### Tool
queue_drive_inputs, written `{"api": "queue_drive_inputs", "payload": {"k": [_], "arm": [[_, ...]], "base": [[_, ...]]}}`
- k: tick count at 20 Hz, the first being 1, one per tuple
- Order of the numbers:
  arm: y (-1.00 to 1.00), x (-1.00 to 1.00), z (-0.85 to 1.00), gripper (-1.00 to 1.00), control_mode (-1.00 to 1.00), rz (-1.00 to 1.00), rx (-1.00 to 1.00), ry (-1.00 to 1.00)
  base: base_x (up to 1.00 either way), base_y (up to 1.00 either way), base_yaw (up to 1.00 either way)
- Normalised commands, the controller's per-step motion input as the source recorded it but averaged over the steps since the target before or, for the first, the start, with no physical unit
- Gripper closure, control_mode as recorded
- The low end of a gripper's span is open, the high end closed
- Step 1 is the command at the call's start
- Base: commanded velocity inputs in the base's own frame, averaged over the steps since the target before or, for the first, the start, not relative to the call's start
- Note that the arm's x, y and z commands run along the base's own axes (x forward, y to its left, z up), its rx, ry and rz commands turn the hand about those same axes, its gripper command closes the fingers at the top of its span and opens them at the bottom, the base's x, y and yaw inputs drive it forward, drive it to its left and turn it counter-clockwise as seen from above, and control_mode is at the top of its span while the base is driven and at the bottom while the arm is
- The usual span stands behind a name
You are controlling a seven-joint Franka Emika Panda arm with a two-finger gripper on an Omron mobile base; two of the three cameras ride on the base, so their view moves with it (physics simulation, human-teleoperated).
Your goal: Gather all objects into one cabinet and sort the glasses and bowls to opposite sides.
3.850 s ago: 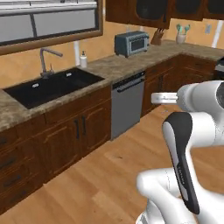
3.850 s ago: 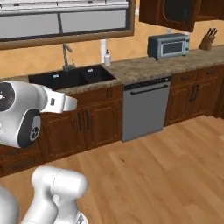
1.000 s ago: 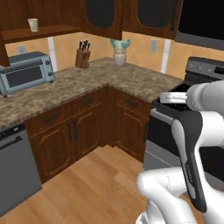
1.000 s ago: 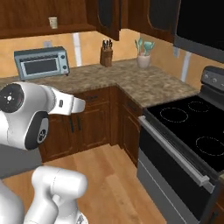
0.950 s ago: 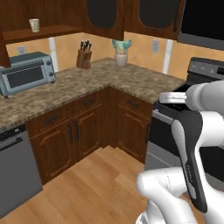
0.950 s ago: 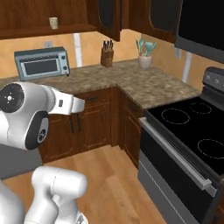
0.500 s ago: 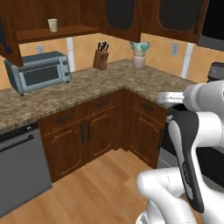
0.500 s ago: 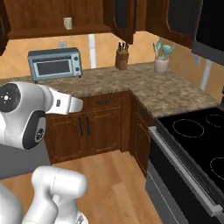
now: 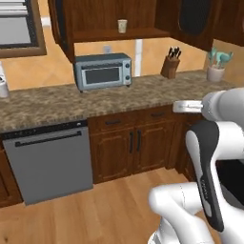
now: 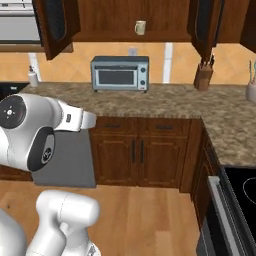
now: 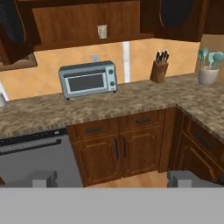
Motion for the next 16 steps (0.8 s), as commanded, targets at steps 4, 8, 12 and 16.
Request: {"api": "queue_drive_inputs", "payload": {"k": [4, 8, 12, 16], "arm": [[0.00, 0.00, 0.00, -1.00, 1.00, 0.00, 0.00, 0.00], [0.00, 0.00, 0.00, -1.00, 1.00, 0.00, 0.00, 0.00], [0.00, 0.00, 0.00, -1.00, 1.00, 0.00, 0.00, 0.00], [0.00, 0.00, 0.00, -1.00, 1.00, 0.00, 0.00, 0.00]], "base": [[0.40, 0.01, 0.18], [0.95, -0.71, 0.13], [1.00, -0.19, 0.19], [0.92, 0.06, 0.32]]}}
